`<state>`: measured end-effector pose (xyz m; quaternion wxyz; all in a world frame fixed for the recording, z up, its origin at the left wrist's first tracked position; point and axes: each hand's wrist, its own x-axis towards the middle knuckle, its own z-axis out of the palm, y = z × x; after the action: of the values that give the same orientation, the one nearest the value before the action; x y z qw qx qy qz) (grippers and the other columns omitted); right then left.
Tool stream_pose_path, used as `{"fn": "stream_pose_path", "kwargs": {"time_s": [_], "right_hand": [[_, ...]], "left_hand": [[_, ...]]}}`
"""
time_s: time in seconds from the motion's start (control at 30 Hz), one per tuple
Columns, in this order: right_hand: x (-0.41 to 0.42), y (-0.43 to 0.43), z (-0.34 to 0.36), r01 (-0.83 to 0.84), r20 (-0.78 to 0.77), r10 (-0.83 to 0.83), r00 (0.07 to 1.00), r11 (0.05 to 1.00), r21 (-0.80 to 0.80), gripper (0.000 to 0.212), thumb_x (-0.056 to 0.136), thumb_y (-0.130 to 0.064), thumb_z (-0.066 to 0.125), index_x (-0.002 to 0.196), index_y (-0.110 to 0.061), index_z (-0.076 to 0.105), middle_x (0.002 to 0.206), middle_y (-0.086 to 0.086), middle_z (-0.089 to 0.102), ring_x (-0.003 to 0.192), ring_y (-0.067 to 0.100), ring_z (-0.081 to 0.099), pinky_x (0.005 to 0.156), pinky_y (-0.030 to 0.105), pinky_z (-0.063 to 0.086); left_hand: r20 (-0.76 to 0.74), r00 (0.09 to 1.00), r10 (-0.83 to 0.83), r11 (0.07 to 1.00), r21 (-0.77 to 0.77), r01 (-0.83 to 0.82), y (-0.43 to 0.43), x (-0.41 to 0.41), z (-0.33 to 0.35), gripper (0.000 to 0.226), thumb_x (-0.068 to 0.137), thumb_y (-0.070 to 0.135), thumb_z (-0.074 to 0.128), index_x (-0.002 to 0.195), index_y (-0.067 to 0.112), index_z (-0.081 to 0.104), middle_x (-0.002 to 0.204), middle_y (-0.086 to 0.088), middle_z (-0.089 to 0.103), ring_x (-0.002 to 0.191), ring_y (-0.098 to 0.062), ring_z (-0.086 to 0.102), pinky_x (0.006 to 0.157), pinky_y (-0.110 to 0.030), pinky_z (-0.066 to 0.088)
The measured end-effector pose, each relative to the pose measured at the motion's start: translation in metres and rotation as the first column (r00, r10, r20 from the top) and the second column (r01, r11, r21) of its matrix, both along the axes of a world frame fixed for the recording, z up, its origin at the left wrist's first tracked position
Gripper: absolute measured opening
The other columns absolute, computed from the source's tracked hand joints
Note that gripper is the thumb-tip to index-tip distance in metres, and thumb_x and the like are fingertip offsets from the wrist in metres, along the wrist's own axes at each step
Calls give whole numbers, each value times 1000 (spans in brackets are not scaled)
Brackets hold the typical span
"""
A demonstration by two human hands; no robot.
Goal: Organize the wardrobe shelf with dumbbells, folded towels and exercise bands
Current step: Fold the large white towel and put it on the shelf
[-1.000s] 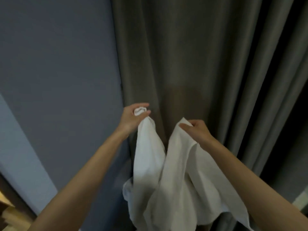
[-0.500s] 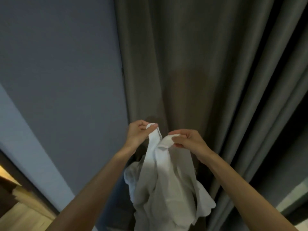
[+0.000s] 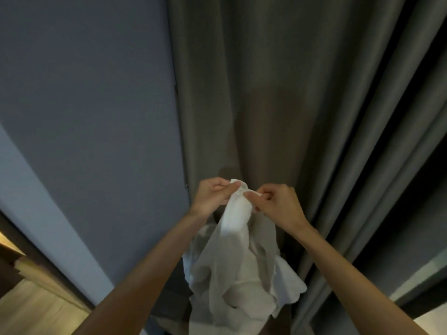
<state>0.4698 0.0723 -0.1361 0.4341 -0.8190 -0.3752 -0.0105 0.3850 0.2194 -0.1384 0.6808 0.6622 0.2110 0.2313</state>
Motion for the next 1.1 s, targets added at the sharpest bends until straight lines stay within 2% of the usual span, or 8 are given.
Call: {"fn": "stream_pose_path", "kwargs": {"time_s": [0.07,0.17,0.27,0.43,0.7,0.83,0.97,1.1], "right_hand": [[-1,1,-1,74,-22,-73,997,994,79,27,81,-38,74,61,-22,65,54,-7,62,50,4,58,52,11,44],[-7,1,-3,86,-60,-77,995,981,176,27,82,-33,73,66,-12,68,58,1,65,55,16,62,60,31,56],[-8,0,-7,99,-98,-76,992,961,260,27,84,-31,72,69,-9,69,60,4,66,57,20,63,63,39,57],[-7,-1,-10,94,-103,-68,992,956,277,25,83,-31,73,72,-9,71,62,2,67,58,17,63,65,39,58],[-3,0,-16,122,-144,-78,986,937,327,23,83,-28,73,70,-10,70,60,2,66,57,16,63,62,41,58],[5,-3,-17,70,-70,-59,996,984,166,16,82,-34,73,81,-19,66,77,-3,66,72,13,63,71,37,57],[17,-10,-7,-48,142,52,988,998,-37,28,83,-43,68,109,-34,63,111,-11,49,107,7,41,85,22,42],[25,-15,8,-99,269,142,953,981,-170,21,88,-40,63,106,-30,67,109,-16,46,106,6,35,87,26,35]], "left_hand": [[7,999,-31,999,-7,31,-5,-1,2,24,86,14,69,97,-6,68,80,-8,70,62,-2,65,60,-15,53],[34,999,-32,997,-64,34,-8,-2,1,25,89,16,65,101,-6,69,85,-11,71,67,-6,67,63,-16,54],[41,999,-32,994,-105,36,-6,-3,-2,26,90,18,64,104,-4,68,90,-11,71,74,-10,68,67,-17,55],[38,996,-76,997,35,75,-5,-4,-5,14,90,18,63,95,8,71,74,11,73,71,1,68,64,-12,52],[134,984,-120,984,147,100,-10,-6,-14,14,84,3,68,98,6,69,88,-4,72,82,-13,68,82,-26,55],[138,990,-27,982,187,1,-9,-2,-18,11,80,1,72,90,6,70,82,-4,71,76,-12,66,80,-28,54],[111,992,-58,960,278,25,-4,2,-17,17,78,5,75,78,20,67,75,3,71,72,-7,67,73,-24,56],[138,975,-174,949,288,129,-7,4,-16,16,79,5,74,79,19,66,71,9,72,70,-2,67,67,-15,52]]}}
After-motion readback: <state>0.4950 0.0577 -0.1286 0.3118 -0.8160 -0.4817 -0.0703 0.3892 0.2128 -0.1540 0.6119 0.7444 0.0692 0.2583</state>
